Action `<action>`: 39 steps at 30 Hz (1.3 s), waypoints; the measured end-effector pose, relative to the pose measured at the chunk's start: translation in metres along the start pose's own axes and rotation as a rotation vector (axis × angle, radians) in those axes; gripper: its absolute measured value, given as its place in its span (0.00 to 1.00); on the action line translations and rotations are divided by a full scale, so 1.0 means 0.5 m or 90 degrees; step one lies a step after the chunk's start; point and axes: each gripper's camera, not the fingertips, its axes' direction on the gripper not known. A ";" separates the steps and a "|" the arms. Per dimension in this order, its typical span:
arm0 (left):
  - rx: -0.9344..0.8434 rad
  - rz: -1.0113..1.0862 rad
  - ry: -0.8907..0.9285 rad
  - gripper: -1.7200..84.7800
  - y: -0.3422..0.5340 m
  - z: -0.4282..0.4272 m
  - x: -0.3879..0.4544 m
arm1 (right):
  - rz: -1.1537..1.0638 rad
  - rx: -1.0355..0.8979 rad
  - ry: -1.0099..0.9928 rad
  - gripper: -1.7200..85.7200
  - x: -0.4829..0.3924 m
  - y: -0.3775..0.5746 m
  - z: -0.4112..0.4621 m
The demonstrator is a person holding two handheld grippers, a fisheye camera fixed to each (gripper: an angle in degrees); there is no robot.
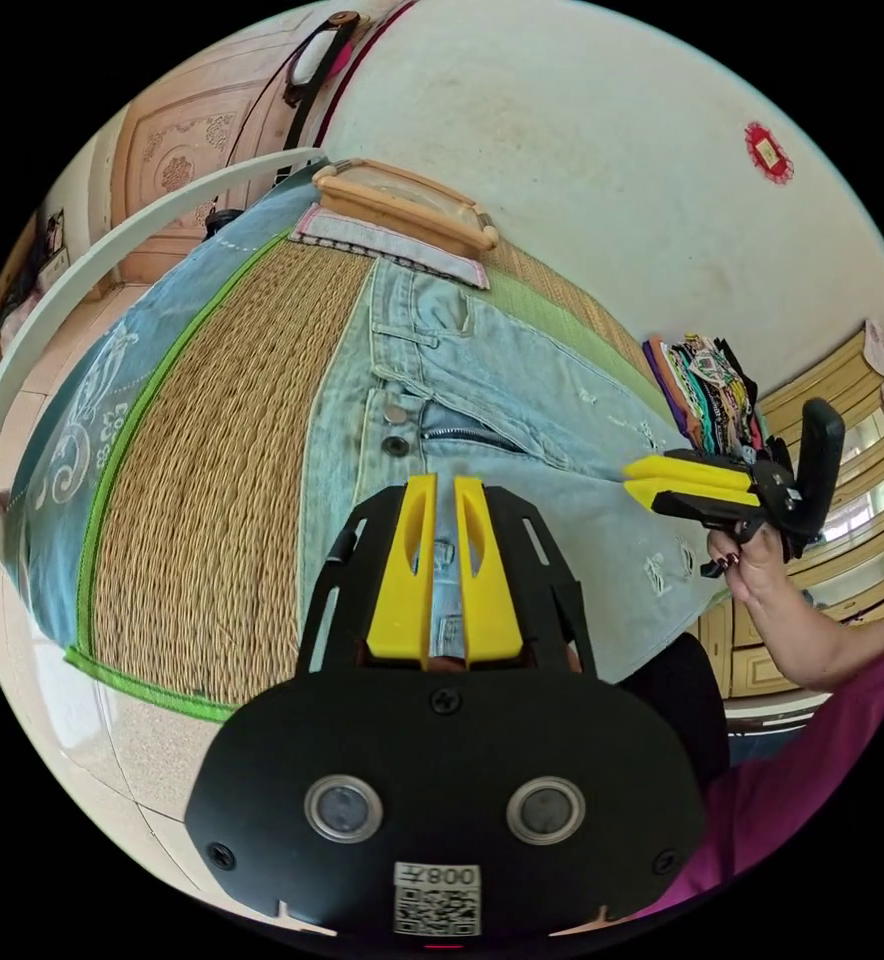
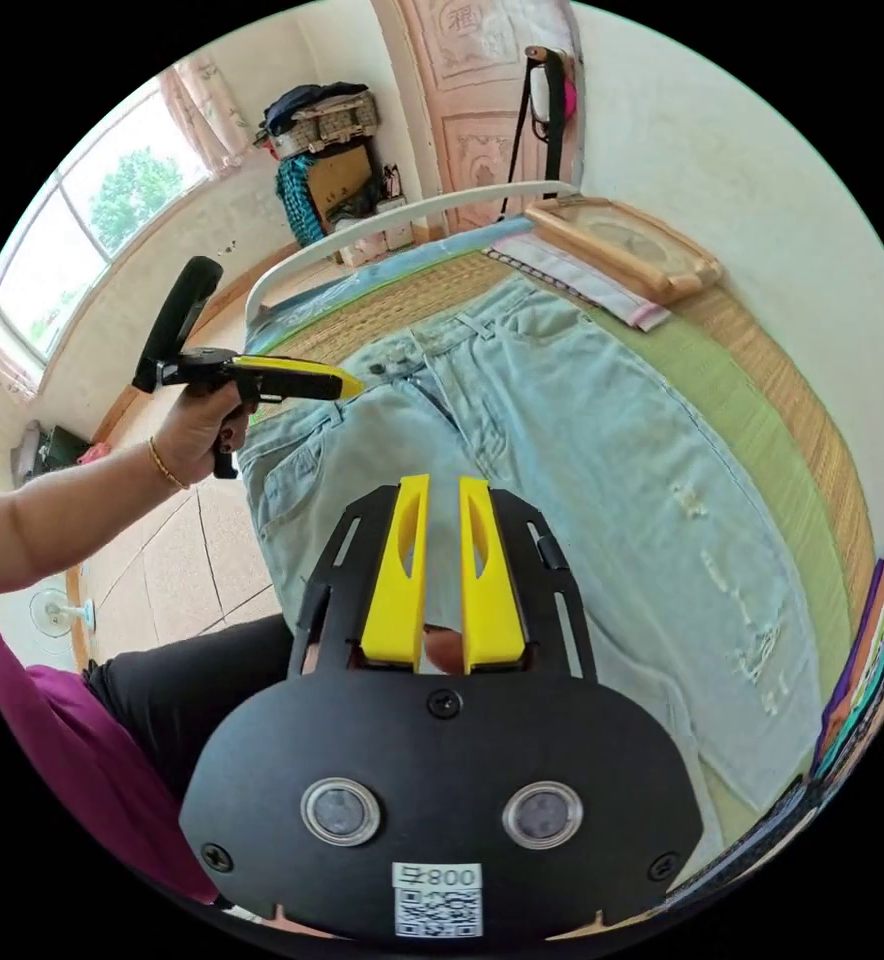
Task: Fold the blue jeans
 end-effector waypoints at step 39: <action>0.062 -0.043 0.044 0.02 -0.085 -0.118 -0.169 | -0.048 0.020 -0.059 0.06 0.016 -0.149 0.096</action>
